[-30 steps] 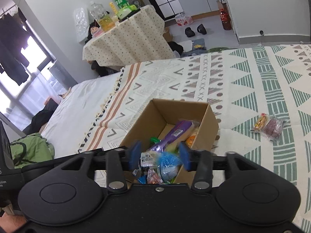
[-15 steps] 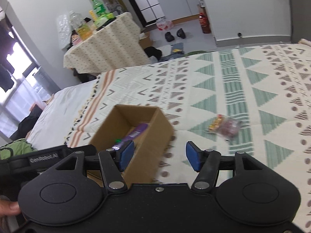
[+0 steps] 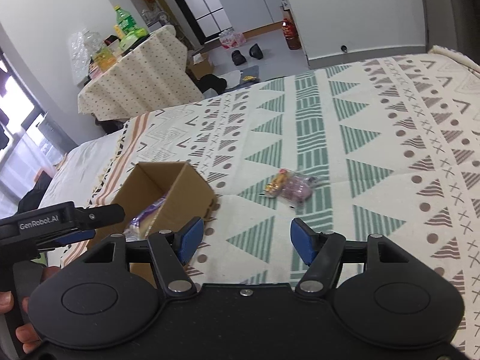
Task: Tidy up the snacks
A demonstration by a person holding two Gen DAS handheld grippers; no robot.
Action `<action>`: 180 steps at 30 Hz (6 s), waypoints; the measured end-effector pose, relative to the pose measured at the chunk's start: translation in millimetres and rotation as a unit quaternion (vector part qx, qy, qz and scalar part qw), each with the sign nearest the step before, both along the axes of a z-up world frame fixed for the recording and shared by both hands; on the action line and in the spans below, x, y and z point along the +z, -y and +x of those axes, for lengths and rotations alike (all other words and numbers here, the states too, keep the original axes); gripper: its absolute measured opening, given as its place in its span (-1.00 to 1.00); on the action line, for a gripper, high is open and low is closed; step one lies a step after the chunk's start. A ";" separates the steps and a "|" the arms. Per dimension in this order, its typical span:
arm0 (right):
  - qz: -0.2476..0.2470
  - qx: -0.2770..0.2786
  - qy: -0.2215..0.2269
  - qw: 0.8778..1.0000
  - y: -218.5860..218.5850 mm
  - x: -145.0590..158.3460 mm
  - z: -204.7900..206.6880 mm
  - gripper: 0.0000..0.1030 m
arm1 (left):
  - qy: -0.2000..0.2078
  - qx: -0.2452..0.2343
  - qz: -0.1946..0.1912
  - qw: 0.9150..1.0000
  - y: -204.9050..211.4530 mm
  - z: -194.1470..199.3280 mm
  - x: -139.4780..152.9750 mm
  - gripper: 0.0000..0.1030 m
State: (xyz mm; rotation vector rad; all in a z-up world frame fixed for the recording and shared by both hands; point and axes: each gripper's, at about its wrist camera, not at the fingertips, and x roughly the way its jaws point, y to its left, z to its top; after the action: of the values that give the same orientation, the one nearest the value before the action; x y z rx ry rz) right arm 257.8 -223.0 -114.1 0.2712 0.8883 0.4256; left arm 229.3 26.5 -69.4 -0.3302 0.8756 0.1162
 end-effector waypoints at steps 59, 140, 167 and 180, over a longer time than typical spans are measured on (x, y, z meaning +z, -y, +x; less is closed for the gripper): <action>0.090 -0.069 -0.085 0.990 21.5 -120.9 111.9 -0.01 | -0.037 -0.099 0.006 0.994 84.0 146.2 -108.0 -0.27; 0.054 0.020 0.001 0.998 -105.1 10.7 48.3 -0.49 | 0.026 0.015 -0.010 0.999 -67.3 54.7 -2.8 -0.66; 0.067 0.051 -0.028 0.996 -174.3 1.8 54.8 -0.02 | -0.007 0.082 -0.014 0.997 -134.3 25.9 -15.4 0.44; 0.041 0.039 -0.018 0.998 -139.2 19.4 26.3 0.10 | -0.015 0.077 0.014 0.997 -122.6 0.7 -3.0 0.74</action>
State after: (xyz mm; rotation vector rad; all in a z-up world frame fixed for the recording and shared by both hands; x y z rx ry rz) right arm 284.1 -83.7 -94.8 0.3217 0.9190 0.5314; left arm 230.0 149.2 -72.4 -0.3707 0.8769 0.2761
